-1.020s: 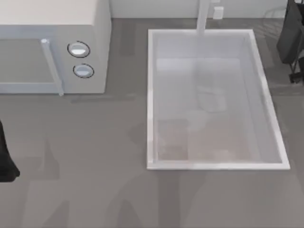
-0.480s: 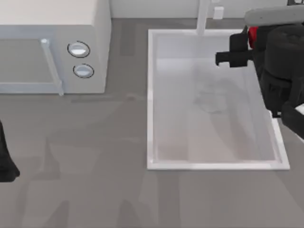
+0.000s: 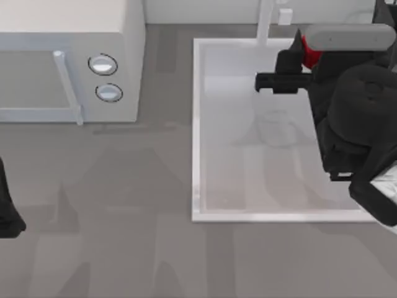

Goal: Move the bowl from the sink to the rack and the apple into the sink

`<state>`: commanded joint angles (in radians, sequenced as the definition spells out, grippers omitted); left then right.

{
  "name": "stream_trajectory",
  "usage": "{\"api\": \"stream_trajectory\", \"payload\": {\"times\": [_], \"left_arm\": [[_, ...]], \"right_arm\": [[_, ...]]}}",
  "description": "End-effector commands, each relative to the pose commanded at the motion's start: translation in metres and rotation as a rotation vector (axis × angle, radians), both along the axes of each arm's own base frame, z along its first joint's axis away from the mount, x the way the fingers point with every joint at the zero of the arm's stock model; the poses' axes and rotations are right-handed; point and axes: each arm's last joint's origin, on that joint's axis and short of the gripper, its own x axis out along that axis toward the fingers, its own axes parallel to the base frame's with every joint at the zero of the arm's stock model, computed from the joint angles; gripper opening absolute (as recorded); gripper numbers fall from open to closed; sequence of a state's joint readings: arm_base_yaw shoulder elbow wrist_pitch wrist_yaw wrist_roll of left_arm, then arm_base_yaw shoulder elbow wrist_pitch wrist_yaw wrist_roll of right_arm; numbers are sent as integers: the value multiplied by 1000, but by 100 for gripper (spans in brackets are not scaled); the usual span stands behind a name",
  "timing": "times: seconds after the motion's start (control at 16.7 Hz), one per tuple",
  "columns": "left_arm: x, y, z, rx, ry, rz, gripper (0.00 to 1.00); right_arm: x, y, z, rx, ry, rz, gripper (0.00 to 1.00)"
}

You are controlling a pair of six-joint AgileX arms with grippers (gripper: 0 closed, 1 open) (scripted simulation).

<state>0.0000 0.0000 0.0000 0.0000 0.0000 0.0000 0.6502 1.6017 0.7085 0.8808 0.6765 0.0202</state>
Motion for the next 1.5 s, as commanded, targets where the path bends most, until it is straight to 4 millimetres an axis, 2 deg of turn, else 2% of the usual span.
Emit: {"api": "stream_trajectory", "payload": {"times": [0.24, 0.42, 0.72, 0.96, 1.08, 1.44, 1.5], "left_arm": [[0, 0, 0, 0, 0, 0, 100], [0, 0, 0, 0, 0, 0, 100], [0, 0, 0, 0, 0, 0, 100], [0, 0, 0, 0, 0, 0, 100], [0, 0, 0, 0, 0, 0, 100], [0, 0, 0, 0, 0, 0, 100], [0, 0, 0, 0, 0, 0, 100]], "right_arm": [[2, 0, -1, -2, 4, -1, 0], [6, 3, -17, -7, 7, -5, 0], [13, 10, -80, 4, -6, -9, 0], [6, 5, -129, 11, -14, -3, 0], [2, 2, -144, 3, -4, -1, 0], [0, 0, -150, 0, 0, 0, 0], [0, 0, -150, 0, 0, 0, 8]]}}
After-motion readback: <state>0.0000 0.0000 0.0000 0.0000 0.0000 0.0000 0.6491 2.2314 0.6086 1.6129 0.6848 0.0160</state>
